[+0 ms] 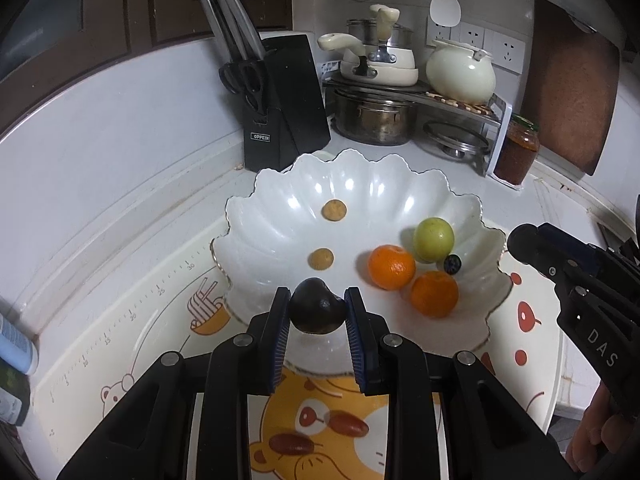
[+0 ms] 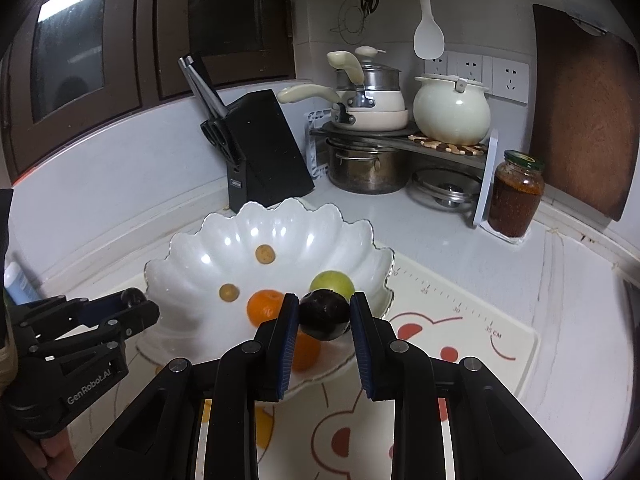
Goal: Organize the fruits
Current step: 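Carry both held plums over the white bowl with both tools, then open the left tool to drop its plum while the right tool drops its plum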
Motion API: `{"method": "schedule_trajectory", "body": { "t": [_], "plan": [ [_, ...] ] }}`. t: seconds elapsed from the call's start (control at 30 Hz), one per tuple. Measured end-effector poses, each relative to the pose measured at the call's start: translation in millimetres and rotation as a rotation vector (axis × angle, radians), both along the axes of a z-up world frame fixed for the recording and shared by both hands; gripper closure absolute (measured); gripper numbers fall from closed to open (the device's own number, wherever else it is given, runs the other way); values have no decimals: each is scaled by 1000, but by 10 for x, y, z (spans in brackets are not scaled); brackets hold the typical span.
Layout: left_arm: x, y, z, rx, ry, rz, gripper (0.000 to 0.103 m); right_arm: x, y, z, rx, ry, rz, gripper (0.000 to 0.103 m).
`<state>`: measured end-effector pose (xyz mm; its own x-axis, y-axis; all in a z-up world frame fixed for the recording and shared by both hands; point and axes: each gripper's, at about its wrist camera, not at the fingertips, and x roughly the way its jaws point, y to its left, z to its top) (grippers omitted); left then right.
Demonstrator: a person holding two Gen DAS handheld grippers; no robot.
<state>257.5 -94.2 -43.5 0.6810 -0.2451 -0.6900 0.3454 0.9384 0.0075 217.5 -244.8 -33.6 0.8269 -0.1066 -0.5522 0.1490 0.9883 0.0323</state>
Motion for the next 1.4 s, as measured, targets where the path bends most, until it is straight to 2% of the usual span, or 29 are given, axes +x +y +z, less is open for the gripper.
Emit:
{"method": "schedule_trajectory", "body": {
  "t": [0.7,0.77,0.83,0.87,0.97,1.03,1.07,1.13,1.4],
  "plan": [
    [401,-120,-143,3,34,-2,75,376,-116,-135,7,56,10,75],
    [403,-123,-140,3,32,-4,69,384,-116,-135,6,57,9,75],
    [398,-120,-133,2,24,-3,57,380,-113,-133,1,52,7,74],
    [395,-120,-128,0,20,-3,55,385,-117,-133,0,52,6,73],
    [380,-117,-112,2,12,0,48,387,-136,-128,1,46,-3,58],
    [365,-111,-101,0,9,1,43,369,-142,-116,-4,36,-15,42],
    [365,-106,-96,0,9,1,41,358,-143,-109,-7,32,-22,39],
    [343,-89,-73,0,3,6,30,336,-150,-94,-11,25,-39,29],
    [226,-18,36,3,-28,25,16,226,-131,7,-16,4,-72,21]
  ]
}}
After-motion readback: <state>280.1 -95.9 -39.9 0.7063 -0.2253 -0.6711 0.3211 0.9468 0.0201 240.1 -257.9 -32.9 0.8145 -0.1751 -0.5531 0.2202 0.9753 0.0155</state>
